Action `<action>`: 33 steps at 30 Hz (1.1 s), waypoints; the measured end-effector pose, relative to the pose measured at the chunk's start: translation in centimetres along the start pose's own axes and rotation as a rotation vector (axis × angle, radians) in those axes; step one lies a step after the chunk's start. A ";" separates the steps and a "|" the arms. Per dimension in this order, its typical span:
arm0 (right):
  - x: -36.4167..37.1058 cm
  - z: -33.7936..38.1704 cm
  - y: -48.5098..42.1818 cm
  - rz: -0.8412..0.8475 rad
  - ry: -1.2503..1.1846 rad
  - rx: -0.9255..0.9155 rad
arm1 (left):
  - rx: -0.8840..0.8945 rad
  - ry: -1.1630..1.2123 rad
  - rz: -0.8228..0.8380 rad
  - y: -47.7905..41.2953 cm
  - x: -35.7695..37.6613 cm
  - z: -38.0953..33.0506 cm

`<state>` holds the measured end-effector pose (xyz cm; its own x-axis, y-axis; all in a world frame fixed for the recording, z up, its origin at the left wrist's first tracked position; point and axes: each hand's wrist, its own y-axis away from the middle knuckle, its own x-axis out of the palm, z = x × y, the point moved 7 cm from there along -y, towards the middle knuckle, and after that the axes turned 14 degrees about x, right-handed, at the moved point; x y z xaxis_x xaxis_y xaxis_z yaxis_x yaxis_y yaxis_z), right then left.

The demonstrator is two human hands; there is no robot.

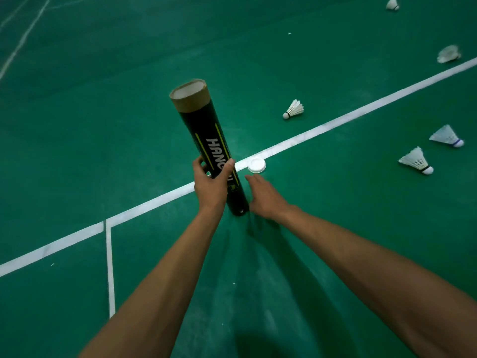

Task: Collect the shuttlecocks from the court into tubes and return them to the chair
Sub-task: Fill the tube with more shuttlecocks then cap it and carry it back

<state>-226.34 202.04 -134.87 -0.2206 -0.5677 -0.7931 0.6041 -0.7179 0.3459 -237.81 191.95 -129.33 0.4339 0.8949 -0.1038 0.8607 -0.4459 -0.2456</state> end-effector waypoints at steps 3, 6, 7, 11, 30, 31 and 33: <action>0.1 -0.9 -3.7 -0.016 0.219 0.027 | -0.128 0.101 -0.111 -2.2 0.1 1.6; -0.6 -1.2 -7.6 -0.078 0.365 0.047 | -0.315 0.238 -0.217 -4.0 -0.4 4.5; -0.8 -1.0 -8.9 -0.091 0.413 0.059 | -0.380 0.280 -0.260 -4.6 -1.0 5.4; 0.2 -0.1 -12.2 -0.086 0.518 0.057 | -0.556 0.364 -0.340 -5.5 -3.4 8.0; 3.3 -0.3 -10.4 -0.156 0.437 0.137 | -0.679 0.452 -0.409 -2.2 -8.8 10.0; 3.5 -0.2 -10.4 -0.153 0.427 0.152 | -0.670 0.452 -0.410 -2.3 -9.1 9.8; 3.7 -0.4 -10.3 -0.134 0.278 0.220 | -0.650 0.451 -0.432 -2.4 -9.9 9.3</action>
<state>-233.11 207.50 -141.54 -0.0522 -0.3540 -0.9338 0.3985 -0.8648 0.3055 -246.66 184.33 -136.67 -0.0167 0.9561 0.2926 0.8943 -0.1166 0.4321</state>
